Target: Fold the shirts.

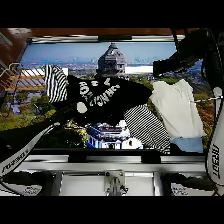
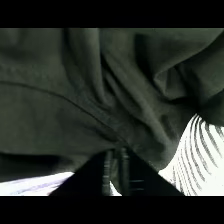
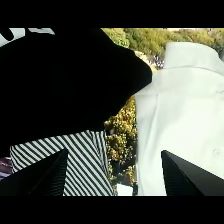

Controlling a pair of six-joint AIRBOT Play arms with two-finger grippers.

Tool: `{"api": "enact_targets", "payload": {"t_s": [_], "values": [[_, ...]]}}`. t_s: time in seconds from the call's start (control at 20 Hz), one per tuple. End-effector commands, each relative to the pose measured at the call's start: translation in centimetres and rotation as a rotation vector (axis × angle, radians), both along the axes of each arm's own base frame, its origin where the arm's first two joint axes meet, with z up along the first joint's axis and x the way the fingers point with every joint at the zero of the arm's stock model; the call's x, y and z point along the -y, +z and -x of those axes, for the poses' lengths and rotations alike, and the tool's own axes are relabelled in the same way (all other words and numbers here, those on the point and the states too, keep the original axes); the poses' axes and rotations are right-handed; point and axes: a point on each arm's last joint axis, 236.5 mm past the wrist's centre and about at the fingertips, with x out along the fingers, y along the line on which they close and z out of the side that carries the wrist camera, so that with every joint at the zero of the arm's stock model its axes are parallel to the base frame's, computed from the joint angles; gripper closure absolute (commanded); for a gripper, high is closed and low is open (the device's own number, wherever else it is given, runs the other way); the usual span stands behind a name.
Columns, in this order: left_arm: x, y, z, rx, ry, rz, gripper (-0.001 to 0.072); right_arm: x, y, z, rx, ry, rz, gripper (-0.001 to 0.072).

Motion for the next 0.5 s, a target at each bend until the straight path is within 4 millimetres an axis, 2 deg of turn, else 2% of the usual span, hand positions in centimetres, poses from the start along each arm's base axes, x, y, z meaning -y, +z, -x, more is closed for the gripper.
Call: {"api": "enact_targets", "payload": {"t_s": [0.0, 0.15, 0.25, 0.35, 0.45], "values": [[0.0, -0.1, -0.3, 0.01, 0.008, 0.0, 0.0647, 0.0, 0.0, 0.0, 0.001, -0.004, -0.003, 0.0031], [0.1, 0.1, -0.3, 0.031, -0.015, -0.004, 0.0649, 0.0, 0.0, 0.0, 0.001, -0.004, -0.003, 0.0031], [0.0, 1.4, -0.7, 0.079, -0.039, 0.003, 0.0649, 0.0, 0.0, 0.0, 0.0, -0.004, -0.002, 0.0031], [-0.2, 4.7, -1.2, 0.172, -0.076, 0.022, 0.065, 0.2, 0.0, -0.1, 0.003, -0.007, 0.007, 0.0031], [-1.6, 9.9, -1.9, 0.294, -0.092, 0.03, 0.065, 0.4, 0.0, -0.1, 0.005, -0.011, 0.015, 0.0031]]}}
